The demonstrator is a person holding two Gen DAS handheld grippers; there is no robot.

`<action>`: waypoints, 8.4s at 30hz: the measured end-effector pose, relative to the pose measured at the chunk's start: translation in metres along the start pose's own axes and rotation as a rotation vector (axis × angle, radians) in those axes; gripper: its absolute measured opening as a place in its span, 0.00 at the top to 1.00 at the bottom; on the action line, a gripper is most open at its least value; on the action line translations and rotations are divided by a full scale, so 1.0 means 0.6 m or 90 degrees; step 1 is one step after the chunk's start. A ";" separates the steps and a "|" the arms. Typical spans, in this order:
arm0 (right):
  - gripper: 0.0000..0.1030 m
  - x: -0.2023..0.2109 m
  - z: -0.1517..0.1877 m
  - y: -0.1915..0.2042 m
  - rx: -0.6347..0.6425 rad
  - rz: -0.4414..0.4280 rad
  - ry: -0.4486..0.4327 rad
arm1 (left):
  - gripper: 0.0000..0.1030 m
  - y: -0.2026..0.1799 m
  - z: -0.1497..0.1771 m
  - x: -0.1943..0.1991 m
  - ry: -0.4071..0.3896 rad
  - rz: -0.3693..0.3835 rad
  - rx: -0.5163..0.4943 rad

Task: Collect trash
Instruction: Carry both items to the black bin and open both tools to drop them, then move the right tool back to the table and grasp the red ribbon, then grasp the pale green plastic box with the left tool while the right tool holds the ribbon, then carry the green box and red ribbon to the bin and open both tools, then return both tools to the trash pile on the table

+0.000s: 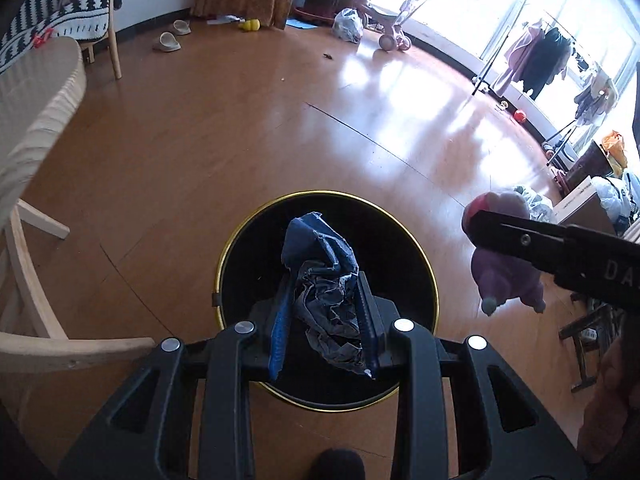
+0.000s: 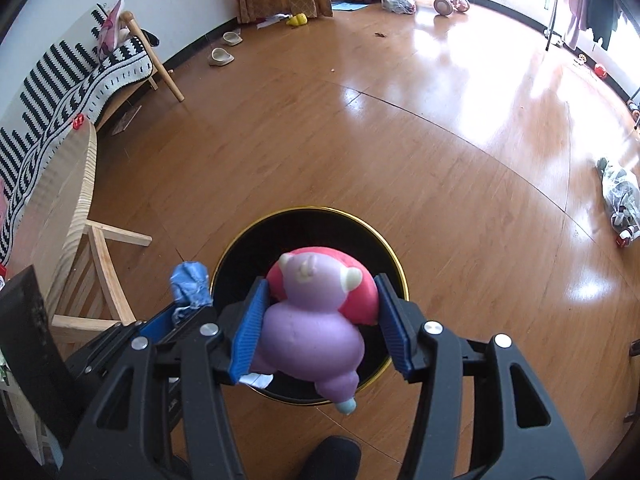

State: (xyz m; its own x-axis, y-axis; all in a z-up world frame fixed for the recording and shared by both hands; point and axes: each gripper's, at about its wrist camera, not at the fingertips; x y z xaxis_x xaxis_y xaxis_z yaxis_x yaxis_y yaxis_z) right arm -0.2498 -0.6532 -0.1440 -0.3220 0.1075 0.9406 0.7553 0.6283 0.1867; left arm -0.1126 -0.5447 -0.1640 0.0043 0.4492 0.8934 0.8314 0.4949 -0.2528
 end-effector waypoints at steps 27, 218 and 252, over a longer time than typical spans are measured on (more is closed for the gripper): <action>0.45 -0.083 -0.019 0.000 -0.024 0.003 0.081 | 0.32 -0.014 0.034 0.104 -0.015 -0.007 -0.050; 0.24 0.024 0.004 0.181 0.093 -0.016 0.029 | 0.11 0.109 0.117 0.345 -0.156 -0.072 -0.007; 0.23 0.057 0.308 0.900 0.571 -0.221 0.057 | 0.10 0.700 0.529 0.627 -0.143 -0.356 0.420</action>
State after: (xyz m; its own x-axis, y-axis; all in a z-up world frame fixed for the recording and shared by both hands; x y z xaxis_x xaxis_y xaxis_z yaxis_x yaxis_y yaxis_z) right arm 0.0413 -0.1678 -0.0637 -0.3731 -0.2309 0.8986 -0.1028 0.9729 0.2073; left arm 0.0615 0.0684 -0.0517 -0.4724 0.1150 0.8738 0.1901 0.9814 -0.0264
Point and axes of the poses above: each gripper's, at about its wrist camera, not at the fingertips, and x roughly against the way its jaws point, y to its left, z to its underside, and after that the axes turned 9 degrees about y, right-handed
